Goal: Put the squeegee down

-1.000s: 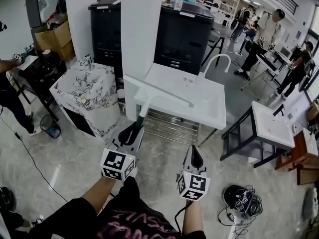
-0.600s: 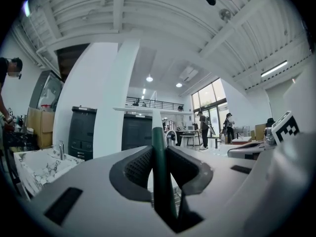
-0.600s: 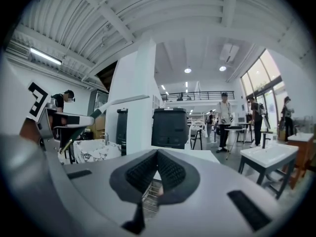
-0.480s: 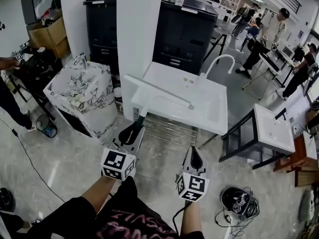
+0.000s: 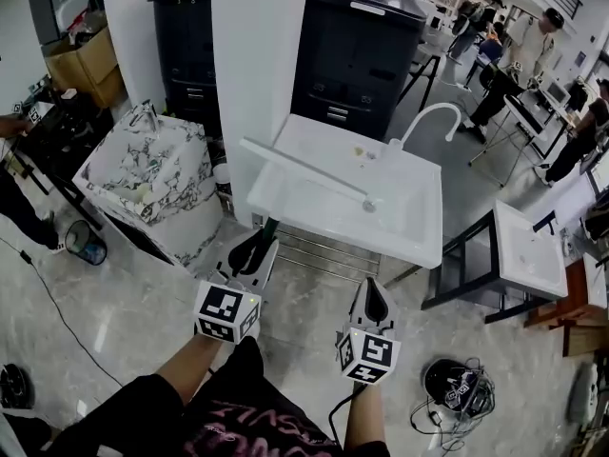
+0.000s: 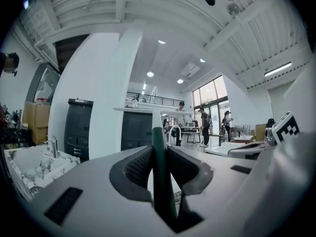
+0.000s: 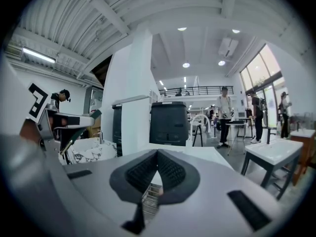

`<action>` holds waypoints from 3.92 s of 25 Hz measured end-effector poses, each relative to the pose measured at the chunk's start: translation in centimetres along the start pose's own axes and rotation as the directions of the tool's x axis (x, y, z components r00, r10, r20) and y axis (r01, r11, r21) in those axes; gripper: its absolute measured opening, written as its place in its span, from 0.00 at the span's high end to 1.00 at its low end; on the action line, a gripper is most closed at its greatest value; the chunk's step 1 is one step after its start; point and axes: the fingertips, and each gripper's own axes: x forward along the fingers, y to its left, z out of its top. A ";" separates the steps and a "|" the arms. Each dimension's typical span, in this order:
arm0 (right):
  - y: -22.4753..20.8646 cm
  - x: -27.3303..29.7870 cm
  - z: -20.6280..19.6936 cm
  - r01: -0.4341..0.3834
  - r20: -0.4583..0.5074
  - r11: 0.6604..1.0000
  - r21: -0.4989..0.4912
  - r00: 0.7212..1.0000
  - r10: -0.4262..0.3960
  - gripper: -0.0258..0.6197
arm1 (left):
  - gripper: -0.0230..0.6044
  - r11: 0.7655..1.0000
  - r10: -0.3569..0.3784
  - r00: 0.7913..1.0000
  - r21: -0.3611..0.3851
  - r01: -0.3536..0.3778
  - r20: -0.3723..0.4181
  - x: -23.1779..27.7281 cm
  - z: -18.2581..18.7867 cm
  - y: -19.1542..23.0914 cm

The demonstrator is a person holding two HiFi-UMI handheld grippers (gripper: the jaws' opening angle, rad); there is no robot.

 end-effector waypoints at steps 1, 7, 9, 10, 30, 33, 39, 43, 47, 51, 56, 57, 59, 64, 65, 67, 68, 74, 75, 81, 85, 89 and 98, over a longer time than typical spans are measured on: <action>0.0 0.8 0.0 0.002 -0.004 1.000 0.003 1.000 -0.002 0.93 | 0.81 1.000 -0.003 1.000 -0.001 0.003 -0.003 0.7 0.0 0.4; 0.4 5.9 0.4 0.012 -0.026 1.000 0.011 1.000 -0.011 0.93 | 0.81 1.000 -0.026 1.000 -0.009 0.026 -0.017 5.2 -0.1 3.1; 0.7 7.6 0.6 0.016 -0.030 1.000 0.010 0.999 -0.016 0.93 | 0.81 0.999 -0.032 0.999 -0.013 0.032 -0.022 6.7 -0.1 4.2; 0.8 8.5 0.7 0.019 -0.030 1.000 0.010 0.999 -0.018 0.93 | 0.81 0.999 -0.034 0.999 -0.014 0.034 -0.023 7.4 -0.1 4.8; 3.7 17.4 2.4 0.095 -0.057 0.995 0.004 0.994 -0.094 0.93 | 0.81 0.991 -0.124 0.992 -0.055 0.123 -0.026 14.6 -0.2 11.3; 3.8 17.6 2.8 0.095 -0.054 0.995 0.001 0.994 -0.095 0.93 | 0.81 0.991 -0.122 0.992 -0.056 0.121 -0.020 14.6 0.1 11.6; 4.0 18.2 2.9 0.087 -0.048 0.996 0.011 0.995 -0.086 0.93 | 0.81 0.993 -0.106 0.994 -0.046 0.106 -0.007 14.7 0.7 12.1; 3.5 18.9 3.1 0.070 -0.042 0.997 0.016 0.997 -0.069 0.93 | 0.81 0.995 -0.092 0.996 -0.039 0.092 -0.001 15.2 1.1 11.7; 2.3 19.7 3.4 0.052 -0.039 0.998 0.017 0.998 -0.051 0.93 | 0.81 0.997 -0.073 0.997 -0.039 0.072 -0.011 16.2 1.1 11.3; 0.9 20.4 3.5 0.025 -0.035 0.999 0.022 0.999 -0.024 0.93 | 0.81 0.998 -0.045 0.999 -0.032 0.045 -0.007 17.1 1.5 10.7; -0.6 21.9 4.7 -0.011 -0.011 1.000 0.022 1.000 0.011 0.93 | 0.81 1.000 -0.018 1.000 -0.013 0.018 0.014 18.7 3.1 10.0; -0.8 22.1 4.9 -0.017 -0.007 1.000 0.021 1.000 0.017 0.93 | 0.81 1.000 -0.014 1.000 -0.012 0.014 0.017 19.1 3.3 9.8; -1.5 22.7 5.4 -0.024 0.003 1.000 0.019 1.000 0.024 0.93 | 0.81 1.000 -0.009 1.000 -0.007 0.010 0.025 19.8 3.8 9.6; -2.8 24.0 5.6 -0.036 0.010 0.999 0.024 0.999 0.036 0.93 | 0.81 1.000 -0.007 1.000 0.007 0.007 0.029 21.6 4.2 8.9; -3.0 24.2 5.6 -0.039 0.010 0.999 0.025 0.999 0.039 0.93 | 0.81 1.000 -0.006 1.000 0.006 0.005 0.026 21.9 4.1 8.7; -3.5 24.6 5.5 -0.046 0.007 0.999 0.026 0.999 0.046 0.93 | 0.81 1.000 -0.003 1.000 0.008 0.003 0.019 22.6 3.9 8.4; -3.7 24.9 5.4 -0.048 0.004 0.998 0.026 0.999 0.048 0.93 | 0.81 1.000 -0.002 1.000 0.009 0.002 0.017 22.9 3.8 8.3; -5.1 26.6 4.0 -0.059 -0.024 0.998 0.034 0.998 0.060 0.93 | 0.81 1.000 0.014 1.000 0.003 -0.014 -0.012 25.0 2.3 8.4; -5.3 26.9 3.8 -0.061 -0.030 0.997 0.037 0.998 0.062 0.93 | 0.81 1.000 0.017 1.000 -0.003 -0.017 -0.020 25.4 2.0 8.5; -6.5 28.8 2.6 -0.073 -0.060 0.996 0.051 0.995 0.076 0.93 | 0.81 0.999 0.029 0.997 -0.012 -0.030 -0.066 27.9 0.3 8.7; -6.9 29.9 1.6 -0.082 -0.082 0.995 0.060 0.993 0.087 0.93 | 0.81 0.999 0.034 0.995 -0.018 -0.036 -0.090 29.5 -0.8 8.9; -7.3 30.9 0.9 -0.083 -0.098 0.994 0.067 0.991 0.090 0.93 | 0.81 0.999 0.033 0.993 -0.027 -0.037 -0.112 30.8 -1.9 9.1; -8.2 33.2 -0.5 -0.076 -0.120 0.994 0.078 0.989 0.085 0.93 | 0.81 0.997 0.040 0.987 -0.054 -0.048 -0.153 33.2 -4.7 9.7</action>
